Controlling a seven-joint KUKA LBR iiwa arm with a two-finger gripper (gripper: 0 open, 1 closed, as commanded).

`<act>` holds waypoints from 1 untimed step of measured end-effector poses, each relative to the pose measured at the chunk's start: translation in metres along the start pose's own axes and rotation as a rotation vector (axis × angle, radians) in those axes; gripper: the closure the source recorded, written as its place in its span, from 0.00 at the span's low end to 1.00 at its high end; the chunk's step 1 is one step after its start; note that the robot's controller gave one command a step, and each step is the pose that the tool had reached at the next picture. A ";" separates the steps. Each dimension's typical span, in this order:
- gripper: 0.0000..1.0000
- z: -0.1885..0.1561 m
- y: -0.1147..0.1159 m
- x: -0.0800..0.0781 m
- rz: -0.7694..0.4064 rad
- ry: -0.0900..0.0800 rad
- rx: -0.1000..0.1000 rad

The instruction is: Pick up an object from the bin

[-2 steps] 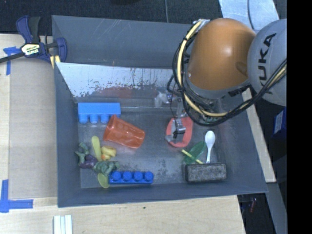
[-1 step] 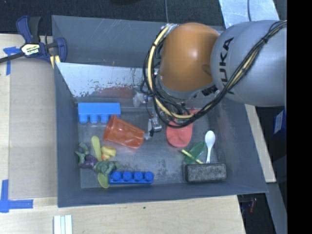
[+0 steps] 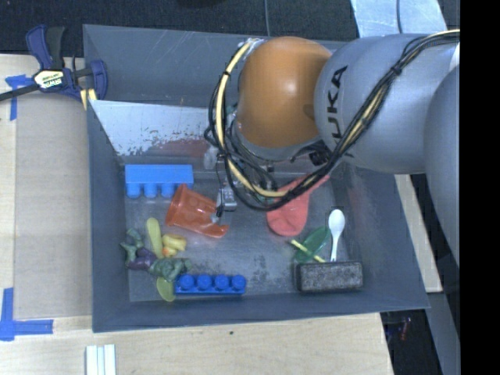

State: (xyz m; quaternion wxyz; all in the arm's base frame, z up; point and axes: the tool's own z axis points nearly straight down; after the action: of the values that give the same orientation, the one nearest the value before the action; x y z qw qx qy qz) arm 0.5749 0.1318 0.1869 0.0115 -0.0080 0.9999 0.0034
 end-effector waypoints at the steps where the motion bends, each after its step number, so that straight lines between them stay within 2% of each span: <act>1: 0.00 0.059 -0.014 0.001 0.036 -0.006 -0.002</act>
Offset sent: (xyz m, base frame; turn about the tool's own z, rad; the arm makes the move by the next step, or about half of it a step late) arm -0.0012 0.0017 -0.1169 -0.2237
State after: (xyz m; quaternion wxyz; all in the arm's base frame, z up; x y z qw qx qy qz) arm 0.5752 0.1184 0.1278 0.0142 0.0101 0.9998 0.0047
